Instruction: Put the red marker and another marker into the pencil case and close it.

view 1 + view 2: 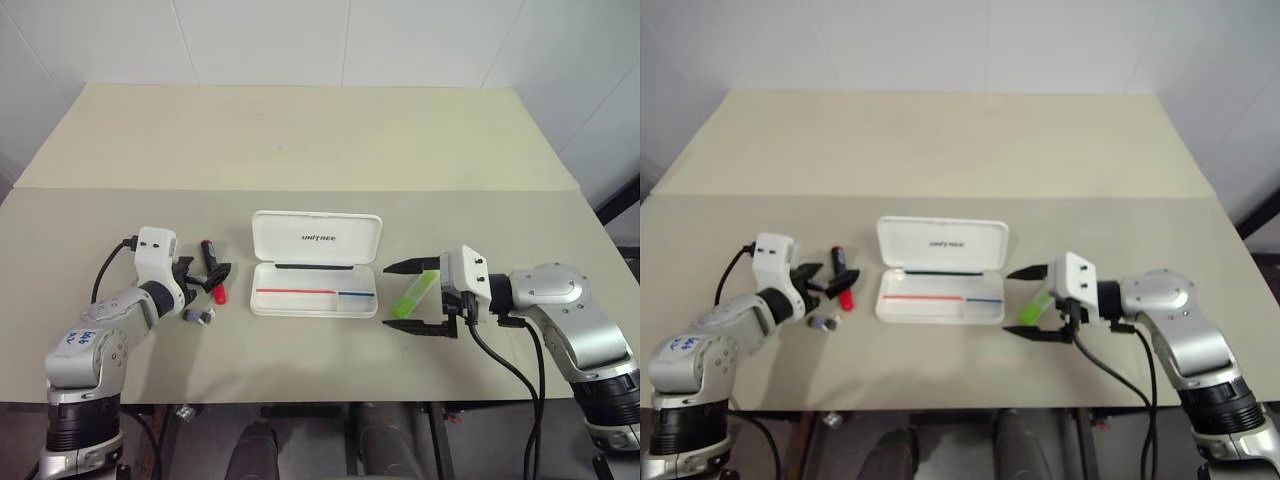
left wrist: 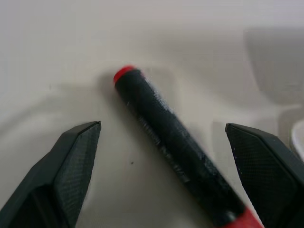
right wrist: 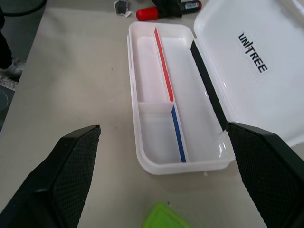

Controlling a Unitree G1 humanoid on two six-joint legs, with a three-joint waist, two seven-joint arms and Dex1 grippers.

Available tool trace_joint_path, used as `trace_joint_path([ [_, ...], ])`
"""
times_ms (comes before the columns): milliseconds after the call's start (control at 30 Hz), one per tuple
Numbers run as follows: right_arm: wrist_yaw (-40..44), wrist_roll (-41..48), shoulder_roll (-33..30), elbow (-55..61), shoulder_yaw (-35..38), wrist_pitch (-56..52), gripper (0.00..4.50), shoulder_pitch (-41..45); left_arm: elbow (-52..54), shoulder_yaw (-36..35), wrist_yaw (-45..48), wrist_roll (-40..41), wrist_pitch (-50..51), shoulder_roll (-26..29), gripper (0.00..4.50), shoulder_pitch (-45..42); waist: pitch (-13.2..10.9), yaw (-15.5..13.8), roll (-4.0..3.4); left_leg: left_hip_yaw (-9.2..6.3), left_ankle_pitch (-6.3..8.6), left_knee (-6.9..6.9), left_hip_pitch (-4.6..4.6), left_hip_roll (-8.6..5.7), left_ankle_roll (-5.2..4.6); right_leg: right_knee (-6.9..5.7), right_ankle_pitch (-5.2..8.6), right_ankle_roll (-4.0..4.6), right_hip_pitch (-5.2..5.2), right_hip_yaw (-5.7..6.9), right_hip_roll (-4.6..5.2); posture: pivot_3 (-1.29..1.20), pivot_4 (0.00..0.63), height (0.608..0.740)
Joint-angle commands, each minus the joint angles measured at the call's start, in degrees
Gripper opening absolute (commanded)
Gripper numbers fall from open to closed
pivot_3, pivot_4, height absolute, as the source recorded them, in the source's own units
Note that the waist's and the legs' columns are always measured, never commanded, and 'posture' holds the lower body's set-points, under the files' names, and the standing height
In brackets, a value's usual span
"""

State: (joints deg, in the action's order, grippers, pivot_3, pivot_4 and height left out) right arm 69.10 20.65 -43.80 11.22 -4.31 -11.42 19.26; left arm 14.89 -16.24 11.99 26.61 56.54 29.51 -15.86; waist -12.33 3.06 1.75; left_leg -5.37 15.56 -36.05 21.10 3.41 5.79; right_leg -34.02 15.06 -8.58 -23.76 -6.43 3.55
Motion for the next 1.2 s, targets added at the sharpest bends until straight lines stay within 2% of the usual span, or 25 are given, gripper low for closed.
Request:
trace_joint_path([
  [33,-0.84,0.26,-0.88,2.06,1.66,-0.18,4.48,-0.10,-1.50,1.26,-3.81,-2.11,6.11,-0.83,4.50,-1.68,0.00,0.00,0.00,0.00,0.00,-0.02,-0.03,0.00,0.00,0.01,0.04,0.08,0.04,0.00,0.00,0.00,0.150,0.740],
  [200,-1.39,0.24,-0.82,2.18,1.41,-0.43,4.48,0.00,-2.58,1.30,-6.88,-3.60,9.94,-1.98,4.50,-3.46,0.02,0.17,-0.01,0.01,-0.03,-0.09,-0.19,-0.02,0.04,0.18,0.07,0.51,0.26,-0.02,0.01,0.00,0.150,0.740],
  [300,-1.71,0.19,-0.64,1.97,1.28,-0.55,4.50,0.40,-2.20,-0.28,-7.78,-2.99,11.62,-3.20,3.99,-4.42,0.03,0.43,0.01,0.04,-0.06,-0.09,-0.38,-0.03,0.09,0.20,-0.04,0.59,0.35,-0.06,-0.01,0.00,0.150,0.740],
  [600,-1.82,0.18,-0.50,1.52,1.41,-0.45,4.50,0.71,-3.87,-1.22,-9.25,-4.10,15.79,-3.31,1.20,-7.06,0.03,0.18,0.00,0.03,-0.03,0.03,-0.35,-0.05,0.11,0.26,0.03,0.50,0.33,-0.09,0.01,0.00,0.150,0.740],
  [667,-1.85,0.16,-0.40,1.24,1.45,-0.29,4.50,0.91,-4.85,-0.34,-7.89,-4.78,12.58,-2.22,0.65,-7.86,0.03,0.08,0.00,0.03,-0.03,0.03,-0.35,-0.06,0.11,0.26,0.03,0.50,0.33,-0.09,0.01,0.00,0.150,0.740],
  [767,-1.81,0.51,-0.32,1.17,1.83,-0.05,4.50,0.85,-6.53,3.79,-2.15,-7.05,3.93,3.30,0.63,-8.75,0.02,0.11,0.02,0.03,-0.04,-0.01,-0.36,-0.07,0.12,0.27,0.02,0.52,0.33,-0.09,0.01,0.00,0.150,0.740],
  [933,-1.41,2.12,-0.29,1.67,3.04,-0.08,4.50,0.18,-8.47,3.93,5.65,-6.96,-7.27,7.33,0.63,-12.19,-0.04,0.31,0.14,0.01,-0.08,-0.05,-0.14,-0.06,0.17,0.51,-0.22,0.57,0.20,-0.09,0.00,0.00,0.150,0.740],
  [1100,-1.17,7.22,0.36,2.82,5.68,-2.35,4.50,-0.44,-8.21,3.05,16.93,-4.08,-16.19,10.68,0.63,-18.13,-0.06,-0.08,0.14,0.00,-0.06,0.08,0.14,-0.06,0.18,0.52,-0.19,0.48,0.03,-0.07,0.01,0.00,0.150,0.740],
  [1200,-1.86,12.49,1.63,3.82,8.36,-4.97,4.50,-1.27,-5.59,3.48,26.02,-0.09,-19.34,12.62,0.63,-21.33,-0.06,-0.13,0.14,0.00,0.01,0.14,0.12,-0.06,0.12,0.46,-0.21,0.11,0.03,-0.06,0.01,0.00,0.150,0.740],
])
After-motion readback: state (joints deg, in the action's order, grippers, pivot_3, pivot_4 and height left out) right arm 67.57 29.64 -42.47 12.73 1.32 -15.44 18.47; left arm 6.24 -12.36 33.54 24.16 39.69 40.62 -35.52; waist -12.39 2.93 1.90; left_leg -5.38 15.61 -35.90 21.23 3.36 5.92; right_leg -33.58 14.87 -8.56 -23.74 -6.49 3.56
